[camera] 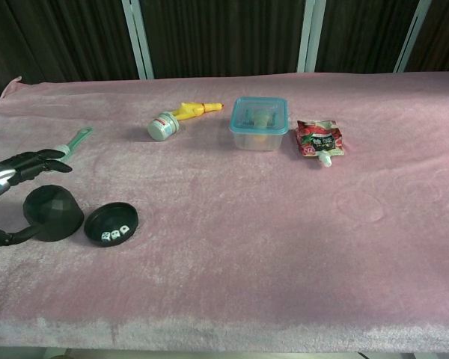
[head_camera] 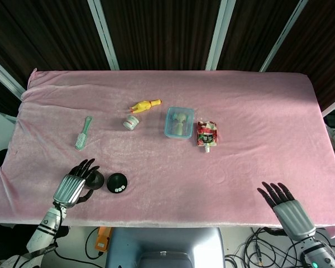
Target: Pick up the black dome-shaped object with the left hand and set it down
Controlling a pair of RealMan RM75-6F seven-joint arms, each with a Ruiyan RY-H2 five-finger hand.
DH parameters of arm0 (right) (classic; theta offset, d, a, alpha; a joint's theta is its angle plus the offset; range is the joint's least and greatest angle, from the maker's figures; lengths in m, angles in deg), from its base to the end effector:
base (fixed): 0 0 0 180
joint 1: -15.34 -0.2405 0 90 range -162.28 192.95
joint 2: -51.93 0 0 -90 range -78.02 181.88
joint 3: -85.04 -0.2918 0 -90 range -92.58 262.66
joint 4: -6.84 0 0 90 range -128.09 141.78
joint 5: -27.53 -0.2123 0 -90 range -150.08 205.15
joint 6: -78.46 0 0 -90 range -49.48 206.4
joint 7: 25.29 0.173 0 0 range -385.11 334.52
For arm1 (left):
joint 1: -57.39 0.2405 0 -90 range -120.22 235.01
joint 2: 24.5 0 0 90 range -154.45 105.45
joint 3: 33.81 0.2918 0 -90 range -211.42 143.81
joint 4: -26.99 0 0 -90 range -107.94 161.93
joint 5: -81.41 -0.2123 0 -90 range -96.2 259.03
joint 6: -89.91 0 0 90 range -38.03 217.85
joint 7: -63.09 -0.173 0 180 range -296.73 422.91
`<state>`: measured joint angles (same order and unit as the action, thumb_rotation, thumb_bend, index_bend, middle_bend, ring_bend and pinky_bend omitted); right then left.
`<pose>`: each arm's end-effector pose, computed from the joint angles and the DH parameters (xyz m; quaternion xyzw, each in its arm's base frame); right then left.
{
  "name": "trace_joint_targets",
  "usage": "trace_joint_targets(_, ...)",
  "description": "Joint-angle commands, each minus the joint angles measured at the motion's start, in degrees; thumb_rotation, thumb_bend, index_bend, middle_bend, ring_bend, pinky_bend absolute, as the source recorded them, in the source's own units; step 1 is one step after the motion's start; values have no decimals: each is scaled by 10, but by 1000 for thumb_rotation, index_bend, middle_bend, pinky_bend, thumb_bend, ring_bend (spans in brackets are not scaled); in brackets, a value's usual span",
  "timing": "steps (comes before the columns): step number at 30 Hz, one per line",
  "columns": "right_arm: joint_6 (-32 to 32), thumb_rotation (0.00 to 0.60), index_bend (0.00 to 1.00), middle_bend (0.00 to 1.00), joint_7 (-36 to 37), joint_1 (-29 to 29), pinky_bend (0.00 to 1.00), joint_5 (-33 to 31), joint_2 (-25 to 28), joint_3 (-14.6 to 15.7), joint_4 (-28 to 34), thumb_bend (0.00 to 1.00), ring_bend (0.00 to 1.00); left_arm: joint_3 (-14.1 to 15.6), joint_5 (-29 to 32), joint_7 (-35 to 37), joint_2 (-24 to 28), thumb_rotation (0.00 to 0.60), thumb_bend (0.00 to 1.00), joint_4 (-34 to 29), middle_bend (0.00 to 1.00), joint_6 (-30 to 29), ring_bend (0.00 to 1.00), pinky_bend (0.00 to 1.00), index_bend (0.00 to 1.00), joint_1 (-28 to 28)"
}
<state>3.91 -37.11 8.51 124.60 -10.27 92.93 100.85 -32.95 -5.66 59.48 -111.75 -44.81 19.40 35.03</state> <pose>-0.3352 -0.1698 0.1139 0.7596 -0.3548 0.2573 0.4806 -0.3056 0.2977 0.0029 -0.7272 -0.3541 -0.3647 0.4613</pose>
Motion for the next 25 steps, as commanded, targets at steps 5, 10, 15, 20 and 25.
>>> trace_joint_targets(5,-4,600,0,0,1,1,84,-1,-1,-1,-1,0,0,-7,-4,-42,51,600,315,-69,0,-64,0,199,141,30)
trace_joint_targets(10,-19,600,0,0,7,8,84,1,-2,-4,-2,0,0,23,-42,-86,132,600,308,-155,0,-136,0,191,182,75)
trace_joint_targets(15,-54,600,0,0,19,22,84,3,-6,-10,-7,0,0,42,-82,-98,164,600,308,-161,7,-208,1,189,202,119)
trace_joint_targets(20,-66,600,0,0,19,29,84,-3,-10,-15,-10,0,0,50,-99,-40,172,600,316,-137,46,-211,23,190,236,125)
trace_joint_targets(25,-66,600,0,0,13,32,84,-3,-11,-14,-9,0,0,52,-83,-43,184,600,319,-151,49,-188,32,191,237,130)
